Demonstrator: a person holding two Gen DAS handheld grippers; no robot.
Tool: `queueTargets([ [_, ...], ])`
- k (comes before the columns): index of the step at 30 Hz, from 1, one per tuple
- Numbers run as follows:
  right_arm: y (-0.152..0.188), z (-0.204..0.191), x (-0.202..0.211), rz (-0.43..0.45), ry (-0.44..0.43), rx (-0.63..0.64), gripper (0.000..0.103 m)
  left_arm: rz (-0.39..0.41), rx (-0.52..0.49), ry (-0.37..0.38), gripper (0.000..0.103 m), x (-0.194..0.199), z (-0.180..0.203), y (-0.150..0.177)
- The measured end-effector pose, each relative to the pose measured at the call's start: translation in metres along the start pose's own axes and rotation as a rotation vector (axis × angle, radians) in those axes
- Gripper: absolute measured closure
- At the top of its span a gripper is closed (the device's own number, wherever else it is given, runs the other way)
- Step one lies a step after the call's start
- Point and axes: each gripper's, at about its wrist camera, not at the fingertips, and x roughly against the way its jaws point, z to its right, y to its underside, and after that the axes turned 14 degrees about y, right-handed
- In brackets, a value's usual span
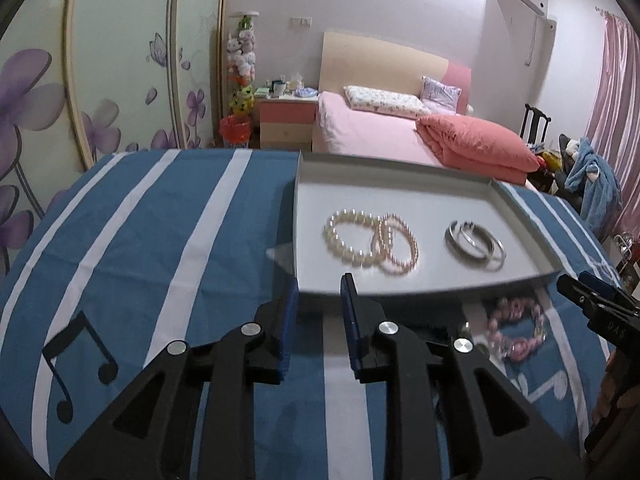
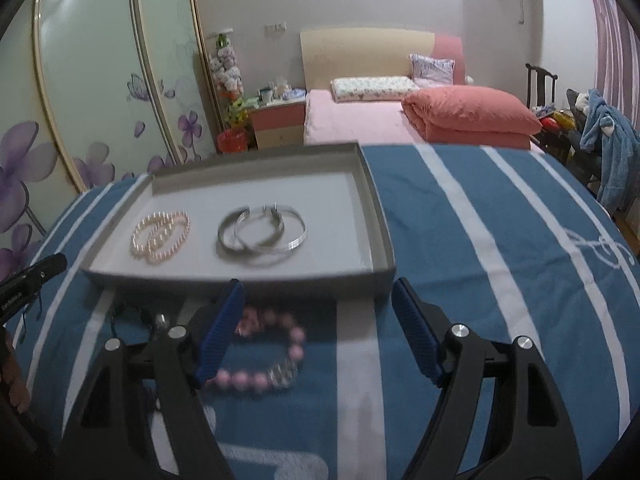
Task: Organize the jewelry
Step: 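Move the left tool to the black bead bracelet while the right tool approaches the pink bead bracelet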
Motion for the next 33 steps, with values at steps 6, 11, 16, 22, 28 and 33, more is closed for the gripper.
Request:
queueTargets([
  [6, 0.016, -0.01, -0.011, -0.089, -0.025, 0.042, 0.051, -0.052, -0.008, 0.003, 0.08, -0.006, 0.007, 0.01],
  [11, 0.018, -0.019, -0.016, -0.119, -0.012, 0.083, 0.054, -0.082, -0.015, 0.014, 0.076, -0.01, 0.011, 0.015],
  [16, 0.02, -0.024, -0.025, -0.15, 0.023, 0.116, 0.061, -0.104, -0.031, 0.021, 0.066, -0.016, 0.018, 0.018],
  [22, 0.023, -0.021, -0.023, -0.143, 0.062, 0.12, 0.087, -0.147, -0.058, 0.032, 0.066, -0.028, 0.032, 0.022],
  [28, 0.021, -0.005, -0.024, -0.148, 0.082, 0.076, 0.087, -0.196, -0.074, 0.03, 0.066, -0.044, 0.041, 0.026],
  [33, 0.021, -0.007, -0.025, -0.141, 0.09, 0.085, 0.087, -0.218, -0.075, 0.007, 0.068, -0.056, 0.044, 0.028],
])
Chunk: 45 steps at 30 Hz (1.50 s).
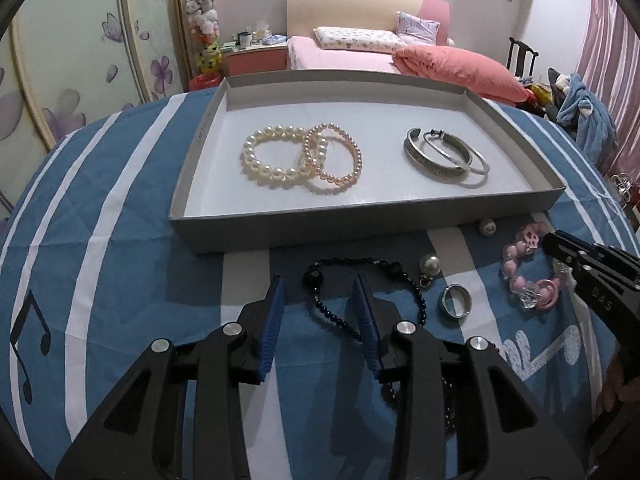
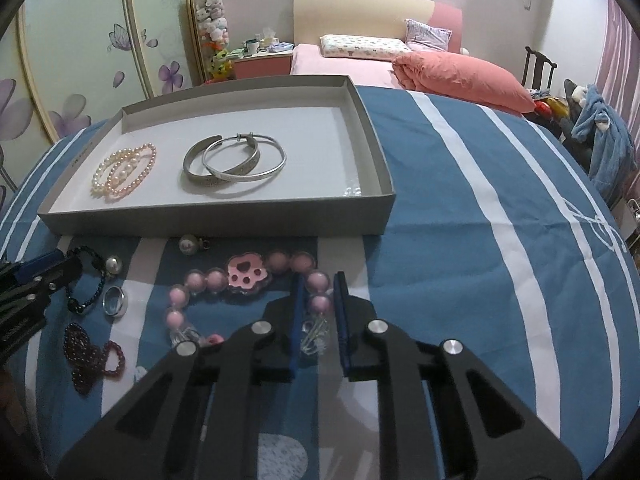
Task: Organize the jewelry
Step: 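Move the left tool to the black bead bracelet while the right tool approaches the pink bead bracelet, then grasp and lift the black bead bracelet with the left tool while the right tool grasps the pink bead bracelet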
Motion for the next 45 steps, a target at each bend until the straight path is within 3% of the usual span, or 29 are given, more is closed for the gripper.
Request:
queueTargets([
  [5, -0.001, 0.001, -0.001, -0.002, -0.005, -0.003, 0.087, -0.001, -0.029, -0.055, 0.087, 0.001, -0.003, 0.001],
  [10, -0.002, 0.002, -0.002, -0.003, -0.008, -0.005, 0.087, 0.002, -0.014, -0.104, 0.088, 0.01, -0.025, 0.004],
  [13, -0.002, 0.002, -0.002, -0.003, -0.007, -0.004, 0.087, -0.002, -0.006, -0.093, 0.087, 0.015, -0.034, 0.006],
  [30, -0.002, 0.003, -0.002, -0.002, -0.012, -0.005, 0.088, 0.011, -0.027, -0.094, 0.091, 0.017, -0.032, 0.011],
  [36, 0.001, 0.014, 0.003, 0.001, -0.077, -0.057, 0.089, 0.03, 0.029, -0.057, 0.091, 0.026, -0.046, 0.012],
  [45, 0.001, 0.021, 0.038, 0.102, -0.174, -0.118, 0.089, 0.122, 0.065, 0.016, 0.091, 0.052, -0.05, 0.012],
])
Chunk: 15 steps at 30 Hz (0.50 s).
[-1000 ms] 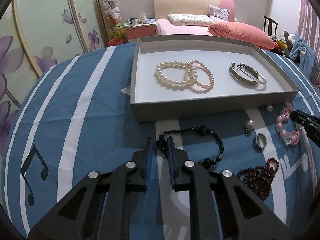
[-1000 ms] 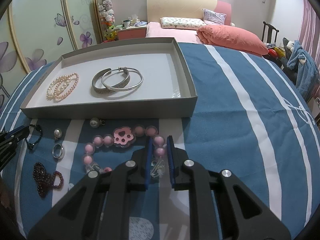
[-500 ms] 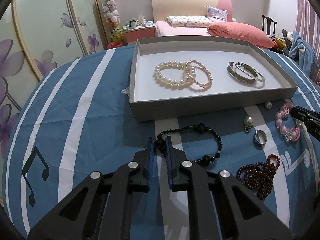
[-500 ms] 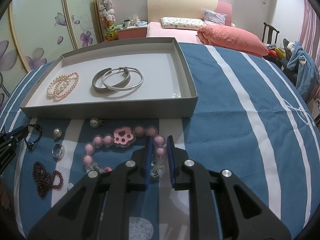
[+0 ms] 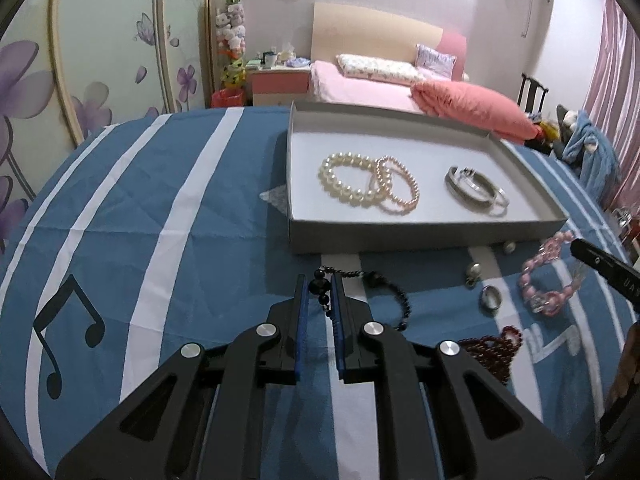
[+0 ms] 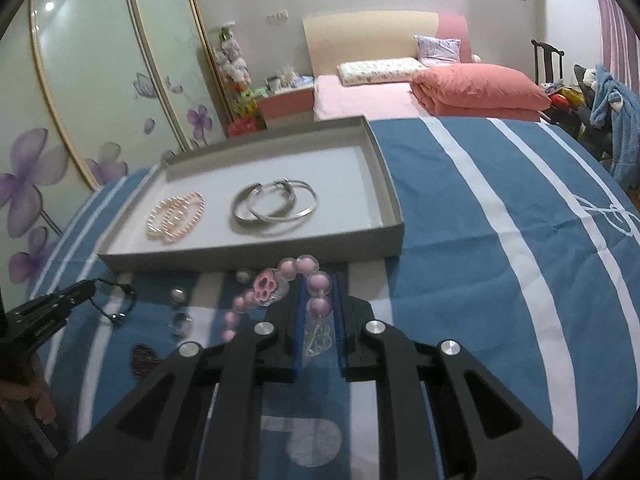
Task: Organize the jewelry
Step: 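Grasp and lift the black bead bracelet with the left tool while the right tool grasps the pink bead bracelet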
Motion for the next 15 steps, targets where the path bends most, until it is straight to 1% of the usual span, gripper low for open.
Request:
queueTargets([
  [8, -0.001, -0.006, 0.016, 0.044, -0.061, -0.017, 0.089, 0.043, 0.0, 0.049, 0.091, 0.01, 0.009, -0.002],
  [15, -0.001, -0.011, 0.023, 0.067, -0.098, -0.024, 0.089, 0.067, -0.007, 0.067, 0.091, 0.015, 0.017, -0.005],
])
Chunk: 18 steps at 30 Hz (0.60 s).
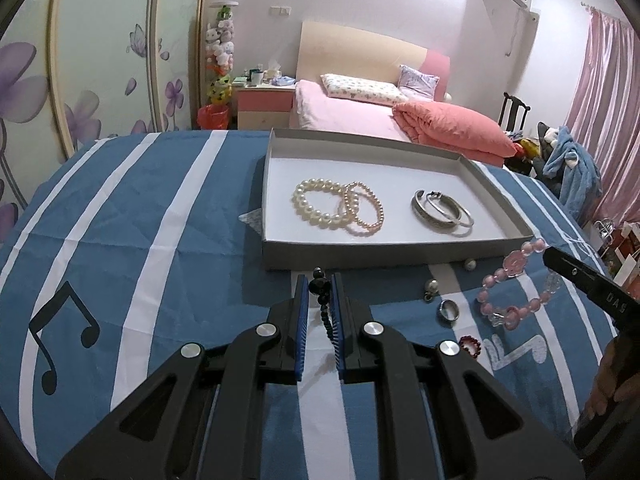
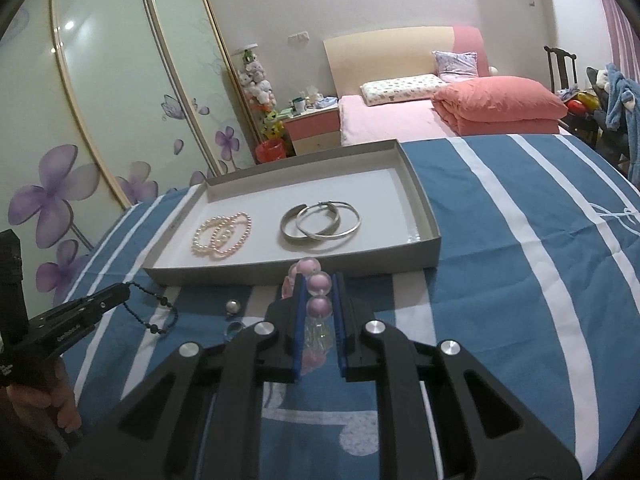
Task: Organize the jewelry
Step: 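Grasp and lift the black bead bracelet with the left tool while the right tool grasps the pink bead bracelet, then carry the black bead bracelet over the tray with the left tool while the right tool carries the pink bracelet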
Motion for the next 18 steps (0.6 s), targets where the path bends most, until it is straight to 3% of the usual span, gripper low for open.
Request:
queueTargets([
  [18, 0.001, -0.013, 0.02, 0.053, -0.055, -0.014, 0.09, 0.042, -0.007, 0.022, 0.091, 0.01, 0.01, 0.004],
])
